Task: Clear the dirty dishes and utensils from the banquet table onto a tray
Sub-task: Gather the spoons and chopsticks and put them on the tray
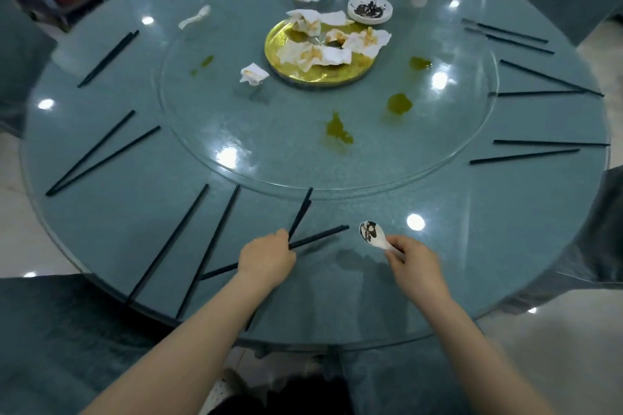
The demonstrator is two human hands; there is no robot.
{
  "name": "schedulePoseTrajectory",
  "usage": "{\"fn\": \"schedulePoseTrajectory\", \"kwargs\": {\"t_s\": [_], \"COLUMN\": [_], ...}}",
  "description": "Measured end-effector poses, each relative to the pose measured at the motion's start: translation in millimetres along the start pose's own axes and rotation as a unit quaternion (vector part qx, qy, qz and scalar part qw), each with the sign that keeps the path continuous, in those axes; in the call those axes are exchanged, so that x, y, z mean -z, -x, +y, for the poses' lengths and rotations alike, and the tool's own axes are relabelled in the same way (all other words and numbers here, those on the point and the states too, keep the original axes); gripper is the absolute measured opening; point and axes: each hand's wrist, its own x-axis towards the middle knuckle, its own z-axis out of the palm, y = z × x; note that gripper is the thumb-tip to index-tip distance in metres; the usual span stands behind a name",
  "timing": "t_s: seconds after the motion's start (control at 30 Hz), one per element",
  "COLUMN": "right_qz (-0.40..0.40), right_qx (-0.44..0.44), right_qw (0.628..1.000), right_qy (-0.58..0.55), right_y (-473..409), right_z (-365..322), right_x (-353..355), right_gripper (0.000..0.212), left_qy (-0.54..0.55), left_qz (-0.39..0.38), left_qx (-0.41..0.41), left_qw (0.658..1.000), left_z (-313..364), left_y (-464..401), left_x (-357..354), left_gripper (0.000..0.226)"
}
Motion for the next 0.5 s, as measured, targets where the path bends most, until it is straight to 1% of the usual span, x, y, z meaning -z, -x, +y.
{"fn": "schedulePoseTrajectory", "kwargs": {"t_s": [0.1,0.2,0.3,0.4,0.5], "right_qz": [-0.008,-0.007,-0.016,-0.031,-0.042], "right_qx": [0.014,0.026,0.02,0.023,0.025], "right_qw": [1.0,1.0,1.0,0.999,0.999], "right_qy": [0.006,0.011,-0.01,-0.014,-0.004], "right_y": [-4,-9,-13,-17,-17], "right_z": [-20,-42,-62,-78,-92], "right_x": [-10,-21,-34,-47,-59], "right_gripper": [0.022,0.021,0.022,0.021,0.022], "left_qy": [0.043,0.105,0.156,0.179,0.2], "left_qz": [-0.012,-0.025,-0.035,-0.021,0.01], "left_qx": [0.015,0.043,0.064,0.078,0.098], "left_qw": [0.999,0.993,0.985,0.981,0.975], "left_z": [-36,-74,-110,-139,-161], "left_y": [0,1,2,2,2], "left_x": [12,21,28,35,41], "left_gripper": [0.015,0.011,0.011,0.01,0.01]}}
